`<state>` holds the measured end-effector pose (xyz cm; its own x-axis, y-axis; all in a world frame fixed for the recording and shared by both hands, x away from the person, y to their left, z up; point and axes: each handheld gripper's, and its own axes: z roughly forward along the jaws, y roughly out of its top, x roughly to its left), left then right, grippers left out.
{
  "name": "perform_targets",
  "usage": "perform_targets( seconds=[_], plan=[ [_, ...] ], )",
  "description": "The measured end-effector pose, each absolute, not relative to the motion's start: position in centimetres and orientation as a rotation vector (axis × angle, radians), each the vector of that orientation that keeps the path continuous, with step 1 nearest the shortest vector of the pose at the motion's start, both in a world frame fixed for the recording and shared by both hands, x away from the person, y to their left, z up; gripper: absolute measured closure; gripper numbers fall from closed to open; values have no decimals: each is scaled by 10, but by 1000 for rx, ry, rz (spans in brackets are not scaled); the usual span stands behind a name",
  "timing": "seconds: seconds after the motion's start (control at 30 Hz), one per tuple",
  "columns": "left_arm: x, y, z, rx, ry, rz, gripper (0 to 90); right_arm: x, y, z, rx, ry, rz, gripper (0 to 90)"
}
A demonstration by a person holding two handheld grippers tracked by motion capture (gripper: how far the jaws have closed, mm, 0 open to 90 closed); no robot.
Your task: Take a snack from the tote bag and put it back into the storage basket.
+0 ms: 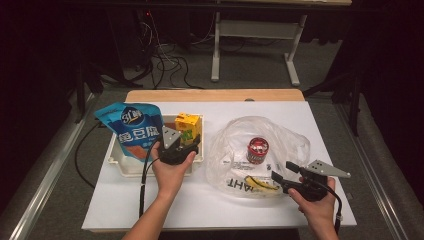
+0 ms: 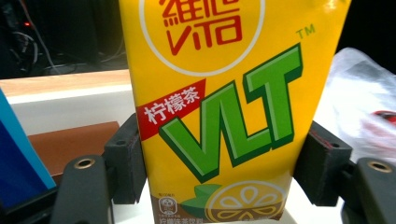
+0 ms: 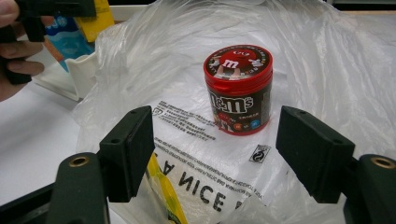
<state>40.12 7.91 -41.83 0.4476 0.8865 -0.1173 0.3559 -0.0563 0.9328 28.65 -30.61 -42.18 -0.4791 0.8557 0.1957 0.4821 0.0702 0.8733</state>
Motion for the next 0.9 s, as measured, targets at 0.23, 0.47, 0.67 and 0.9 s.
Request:
perform_targets(
  seconds=[0.23, 0.47, 0.67, 0.9],
  plan=[
    [412, 81, -431, 1651, 1126, 643, 302, 287, -307, -422, 1337, 1989, 1382, 291],
    [420, 77, -446, 1686, 1176, 676, 303, 287, -306, -422, 1340, 1994, 1386, 301],
    [425, 74, -457, 1707, 1200, 664, 304, 287, -306, -423, 1375, 1989, 1376, 314],
    [431, 75, -461, 1734, 1235, 605, 306, 288, -307, -425, 1405, 1983, 1352, 328]
  ],
)
